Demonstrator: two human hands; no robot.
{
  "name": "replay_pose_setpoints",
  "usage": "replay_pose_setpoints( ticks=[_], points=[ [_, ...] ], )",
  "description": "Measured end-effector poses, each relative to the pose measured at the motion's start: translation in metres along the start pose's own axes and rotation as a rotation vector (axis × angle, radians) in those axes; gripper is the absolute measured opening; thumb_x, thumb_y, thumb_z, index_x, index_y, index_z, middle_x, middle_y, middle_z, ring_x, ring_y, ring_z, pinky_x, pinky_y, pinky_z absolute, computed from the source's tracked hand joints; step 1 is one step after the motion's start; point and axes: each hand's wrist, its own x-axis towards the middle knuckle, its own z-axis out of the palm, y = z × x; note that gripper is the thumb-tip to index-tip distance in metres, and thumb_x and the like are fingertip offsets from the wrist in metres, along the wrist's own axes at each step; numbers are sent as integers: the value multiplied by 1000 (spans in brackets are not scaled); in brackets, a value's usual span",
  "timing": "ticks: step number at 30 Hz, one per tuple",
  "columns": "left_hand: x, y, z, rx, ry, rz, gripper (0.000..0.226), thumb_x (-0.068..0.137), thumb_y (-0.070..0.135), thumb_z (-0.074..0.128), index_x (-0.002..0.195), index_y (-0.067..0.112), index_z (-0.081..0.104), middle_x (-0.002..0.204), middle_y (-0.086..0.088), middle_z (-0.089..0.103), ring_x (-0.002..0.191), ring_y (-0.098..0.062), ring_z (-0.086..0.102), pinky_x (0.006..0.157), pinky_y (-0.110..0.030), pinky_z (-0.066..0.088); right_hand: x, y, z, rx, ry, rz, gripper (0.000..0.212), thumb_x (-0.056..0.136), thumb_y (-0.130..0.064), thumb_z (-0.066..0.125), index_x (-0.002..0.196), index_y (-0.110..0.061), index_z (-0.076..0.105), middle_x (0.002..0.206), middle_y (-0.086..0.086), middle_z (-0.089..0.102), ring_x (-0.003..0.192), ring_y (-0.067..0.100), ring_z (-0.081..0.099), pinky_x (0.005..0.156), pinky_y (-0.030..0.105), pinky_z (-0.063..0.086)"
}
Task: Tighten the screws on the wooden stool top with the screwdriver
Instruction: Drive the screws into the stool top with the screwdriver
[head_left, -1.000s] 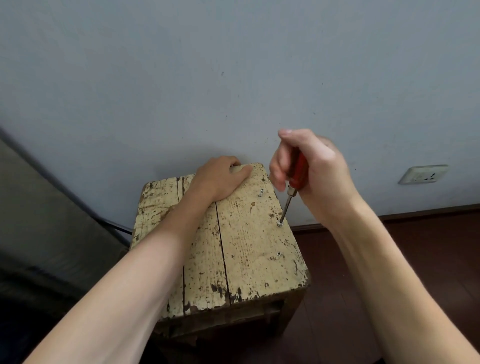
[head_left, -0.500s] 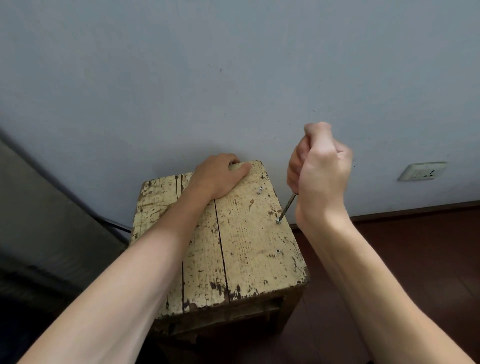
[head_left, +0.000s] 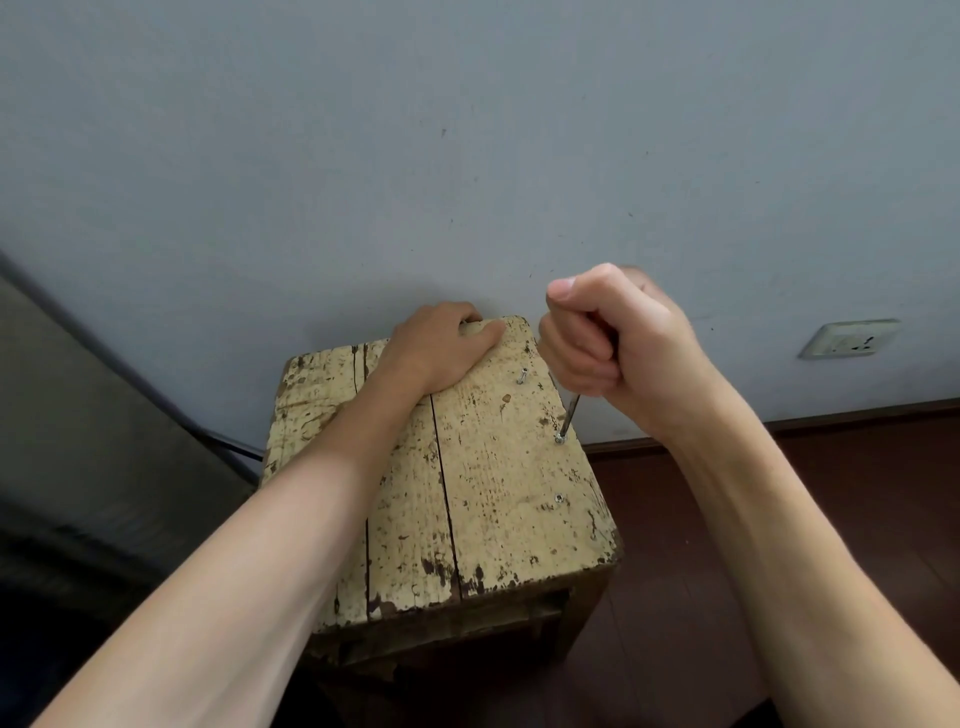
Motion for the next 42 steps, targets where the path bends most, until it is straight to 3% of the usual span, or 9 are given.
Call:
replay_pose_setpoints(
  ticks=[8, 10, 15, 21, 24, 29, 31, 38, 42],
  points=[
    [3, -3, 3, -10, -4, 9, 61, 85, 80, 39, 113, 35, 69, 116, 9, 71, 106, -20, 63, 90, -40, 49, 1, 8, 25, 28, 657, -74, 47, 105, -10, 45, 70, -14, 14, 59, 4, 14, 49, 15, 13, 45, 22, 14],
    [3, -3, 4, -6, 4, 18, 62, 85, 80, 39, 114, 34, 69, 115, 9, 71, 106, -20, 63, 89, -39, 49, 3, 6, 20, 13, 595, -33, 47, 106, -12, 46, 65, -14, 22, 54, 1, 20, 46, 15, 18, 47, 26, 15],
    [1, -1, 2, -12, 3, 10, 75, 71, 84, 28, 111, 35, 69, 112, 7, 70, 102, -23, 62, 79, -36, 44, 0, -5, -5, -63, 89, 12, 41, 97, -25, 51, 57, -19, 60, 53, 6, 57, 51, 22, 49, 57, 31, 41],
    [5, -4, 4, -6, 10, 6, 59, 87, 78, 42, 117, 35, 69, 119, 9, 70, 108, -20, 62, 89, -38, 47, -1, -3, -18, 147, -8, 93, 46, 90, -21, 44, 45, -23, 35, 38, -2, 32, 34, 13, 28, 41, 19, 28],
    [5, -5, 5, -1, 6, 10, 60, 87, 78, 42, 118, 35, 69, 119, 9, 70, 109, -20, 63, 90, -39, 48, 2, -2, -16, 160, 131, 83, 44, 87, -23, 46, 52, -22, 20, 39, -6, 22, 35, 11, 18, 40, 19, 18],
    [5, -5, 5, -3, 6, 17, 61, 87, 78, 40, 118, 34, 70, 118, 10, 70, 107, -19, 63, 90, -38, 49, 3, 10, 16, 129, 658, -87, 47, 88, -20, 51, 53, -28, 21, 48, -8, 17, 44, 16, 11, 45, 20, 14],
    [5, -5, 5, -7, 2, 14, 62, 86, 79, 39, 117, 35, 69, 118, 11, 70, 107, -19, 63, 91, -39, 49, 0, 13, 24, 118, 728, -133, 49, 91, -21, 52, 53, -29, 22, 47, -10, 19, 44, 14, 13, 45, 20, 15],
    [5, -5, 5, 6, 15, 16, 63, 84, 81, 38, 115, 35, 69, 115, 10, 70, 104, -20, 63, 79, -36, 42, -4, 2, 1, 45, 224, -32, 31, 90, -25, 53, 60, -18, 51, 56, 2, 47, 43, 18, 38, 43, 23, 28],
    [5, -5, 5, -3, 20, 13, 60, 84, 79, 39, 112, 36, 69, 111, 11, 70, 102, -20, 63, 79, -35, 42, -5, -2, -5, -8, 82, 8, 47, 91, -22, 49, 46, -20, 36, 41, 3, 38, 37, 18, 32, 44, 21, 33]
  ],
)
